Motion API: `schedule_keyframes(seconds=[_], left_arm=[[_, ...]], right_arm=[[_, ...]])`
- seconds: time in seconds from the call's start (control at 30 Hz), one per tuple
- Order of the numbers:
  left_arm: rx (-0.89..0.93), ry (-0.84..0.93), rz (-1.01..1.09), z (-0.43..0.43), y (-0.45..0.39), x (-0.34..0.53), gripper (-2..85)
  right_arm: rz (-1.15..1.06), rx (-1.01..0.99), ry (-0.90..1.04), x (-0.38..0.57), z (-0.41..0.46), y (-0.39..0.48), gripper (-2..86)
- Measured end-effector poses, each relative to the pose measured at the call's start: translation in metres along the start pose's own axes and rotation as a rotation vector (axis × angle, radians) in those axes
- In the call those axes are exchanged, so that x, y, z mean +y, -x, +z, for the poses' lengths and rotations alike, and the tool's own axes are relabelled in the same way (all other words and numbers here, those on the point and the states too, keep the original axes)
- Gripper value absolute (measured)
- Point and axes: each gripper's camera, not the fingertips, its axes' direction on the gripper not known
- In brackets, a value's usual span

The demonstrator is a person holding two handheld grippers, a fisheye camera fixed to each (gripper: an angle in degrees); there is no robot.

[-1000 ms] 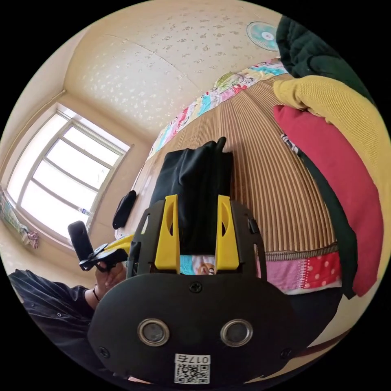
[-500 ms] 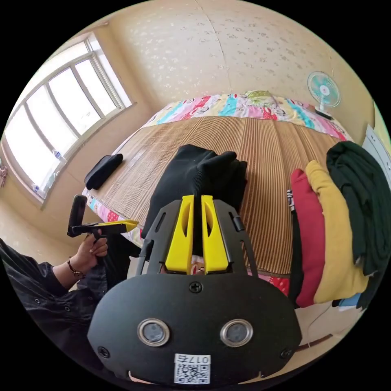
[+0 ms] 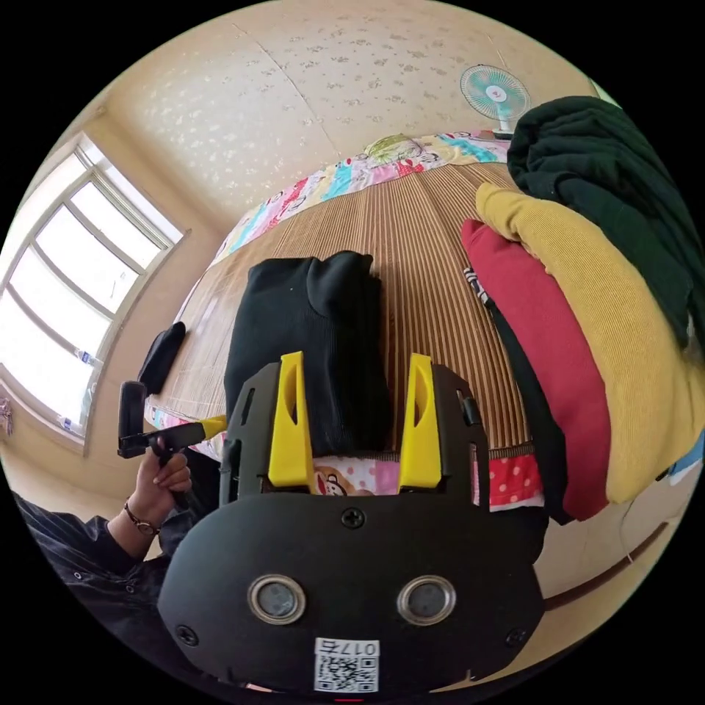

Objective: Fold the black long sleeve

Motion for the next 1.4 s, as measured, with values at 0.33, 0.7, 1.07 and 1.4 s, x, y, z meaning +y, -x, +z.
schedule_keyframes(seconds=[0.33,0.7,1.07,1.4], left_arm=[[0.022,0.054,-0.054,0.021,0.006,-0.008,10.5],[-0.283,-0.157,-0.006,-0.136,0.006,0.044,7.0],[-0.553,-0.404,0.062,-0.382,0.034,0.057,6.6],[-0.747,-0.559,0.033,-0.577,0.063,0.078,7.5]], right_arm=[[0.084,-0.369,0.178,-0.003,0.052,-0.074,11.0],[-0.224,-0.496,0.271,-0.035,0.102,0.06,8.2],[-0.442,-0.637,0.105,-0.104,0.157,0.31,6.8],[-0.423,-0.72,-0.02,-0.129,0.193,0.491,8.1]])
